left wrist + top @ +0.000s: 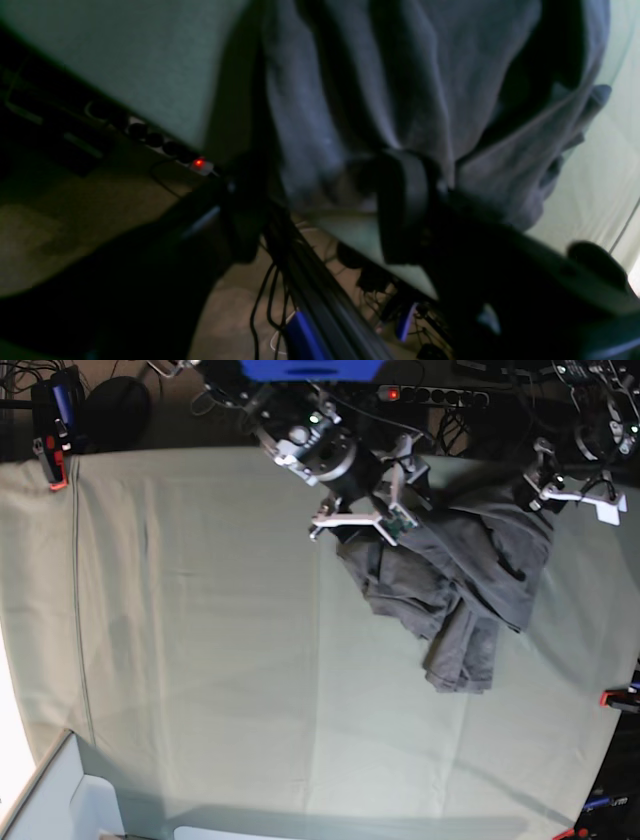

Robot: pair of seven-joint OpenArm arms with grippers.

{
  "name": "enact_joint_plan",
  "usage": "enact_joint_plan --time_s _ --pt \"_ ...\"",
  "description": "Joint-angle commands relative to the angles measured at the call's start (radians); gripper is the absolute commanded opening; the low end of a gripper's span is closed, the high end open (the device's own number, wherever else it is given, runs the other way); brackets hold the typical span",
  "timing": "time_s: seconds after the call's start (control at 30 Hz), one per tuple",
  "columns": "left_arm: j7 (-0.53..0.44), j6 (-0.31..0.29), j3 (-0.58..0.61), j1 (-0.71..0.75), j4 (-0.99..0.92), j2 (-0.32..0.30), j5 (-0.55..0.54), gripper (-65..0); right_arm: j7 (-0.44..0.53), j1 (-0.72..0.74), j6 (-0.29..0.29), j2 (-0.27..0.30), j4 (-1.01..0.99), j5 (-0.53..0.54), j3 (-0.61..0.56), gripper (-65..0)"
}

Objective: Layout the t-shirt on the table in an organized manner, then fold the t-shirt properly
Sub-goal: 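Pull the shirt with the right gripper away from the left gripper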

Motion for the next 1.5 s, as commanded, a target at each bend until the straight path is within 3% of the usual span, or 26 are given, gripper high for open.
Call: enact_joint_plan --time_s 0.0,0.43,0.57,0.73,0.9,1.1,1.23,1.47 --pt "-0.002 -0.003 -0.006 0.008 0.031 -0.011 -0.014 -30.2 0.026 0.016 0.003 -0.023 0.002 -0.001 0.002 -22.5" --pt "-0.004 -0.003 -0.092 0.037 0.13 0.029 -0.014 -30.2 0.029 0.133 0.003 -0.095 -0.224 0.002 0.002 -24.8" --pt "-0.004 -0.003 -0.106 0.036 0.131 0.026 -0.014 -30.2 0.029 0.143 0.004 -0.098 -0.25 0.002 0.002 -37.0" --pt "-0.004 -0.003 -0.118 0.034 0.131 0.023 -0.014 -30.2 0.023 0.127 0.004 -0.077 -0.138 0.002 0.009 -65.0" --pt "-0.004 -0.003 -0.118 0.034 0.133 0.021 -0.014 -30.2 0.025 0.077 0.004 0.025 0.126 0.002 0.057 -65.0" --pt "-0.004 -0.003 -0.118 0.034 0.179 0.025 -0.015 -30.2 0.023 0.027 0.001 0.104 0.356 0.003 0.319 -65.0" --pt "-0.004 -0.003 -0.111 0.033 0.226 0.028 -0.015 -30.2 0.031 -0.005 0.0 0.17 0.416 0.117 0.534 -65.0" --pt "-0.002 -0.003 -0.062 0.002 0.226 0.029 -0.015 -29.9 0.063 -0.021 0.001 0.206 0.402 0.321 1.014 -65.0"
